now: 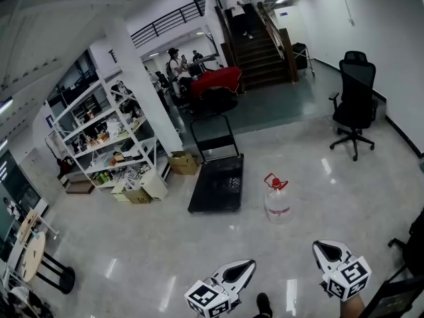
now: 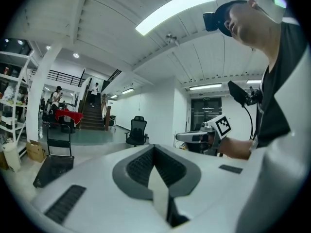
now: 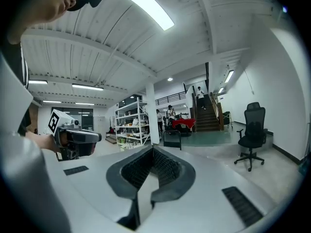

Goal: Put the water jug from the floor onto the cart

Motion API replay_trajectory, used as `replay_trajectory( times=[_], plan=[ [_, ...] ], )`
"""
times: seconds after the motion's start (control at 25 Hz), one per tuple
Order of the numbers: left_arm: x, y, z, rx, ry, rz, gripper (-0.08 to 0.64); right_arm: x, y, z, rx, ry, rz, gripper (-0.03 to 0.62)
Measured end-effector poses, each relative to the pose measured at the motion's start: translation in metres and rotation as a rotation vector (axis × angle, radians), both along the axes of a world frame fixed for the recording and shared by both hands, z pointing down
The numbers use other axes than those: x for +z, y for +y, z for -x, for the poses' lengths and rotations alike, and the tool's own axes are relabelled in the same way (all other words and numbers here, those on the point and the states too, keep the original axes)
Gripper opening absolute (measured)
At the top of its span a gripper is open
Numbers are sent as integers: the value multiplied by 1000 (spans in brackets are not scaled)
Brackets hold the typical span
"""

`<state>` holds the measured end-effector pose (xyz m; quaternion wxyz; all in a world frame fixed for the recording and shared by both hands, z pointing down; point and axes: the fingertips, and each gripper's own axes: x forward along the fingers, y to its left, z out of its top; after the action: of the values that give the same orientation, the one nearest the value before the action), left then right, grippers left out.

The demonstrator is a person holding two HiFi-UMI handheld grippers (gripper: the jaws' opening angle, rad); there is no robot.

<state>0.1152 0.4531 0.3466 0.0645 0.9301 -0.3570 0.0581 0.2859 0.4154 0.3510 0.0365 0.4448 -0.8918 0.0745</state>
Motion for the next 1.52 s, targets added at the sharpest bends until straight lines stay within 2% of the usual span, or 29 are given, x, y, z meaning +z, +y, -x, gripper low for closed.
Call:
replay_trajectory(
  times=[0.28, 0.48, 0.68, 0.88, 1.04, 1.2, 1.36, 1.52],
  plan=[
    [18, -117, 28, -1, 84, 15, 2, 11, -113, 29, 23, 41, 11, 2],
    [16, -211, 70, 29, 86, -23, 2, -4, -206, 75, 14, 64, 0, 2],
    [11, -295, 98, 56, 83, -21, 2, -12, -290, 112, 22, 55, -9, 2],
    [17, -359, 91, 72, 100, -4, 2, -5, -354, 116, 12, 64, 25, 2],
    [18, -427, 88, 48, 92, 0, 2, 3, -424, 114, -4, 43, 34, 2],
    [11, -499, 73, 18, 80, 1, 2, -4, -500, 99, -22, 32, 15, 2],
    [1, -565, 52, 4, 38, -33, 2, -13, -570, 82, -49, 10, -16, 2],
    [8, -625, 37, -26, 32, -35, 2, -10, -636, 69, -58, 11, -35, 2]
  ],
)
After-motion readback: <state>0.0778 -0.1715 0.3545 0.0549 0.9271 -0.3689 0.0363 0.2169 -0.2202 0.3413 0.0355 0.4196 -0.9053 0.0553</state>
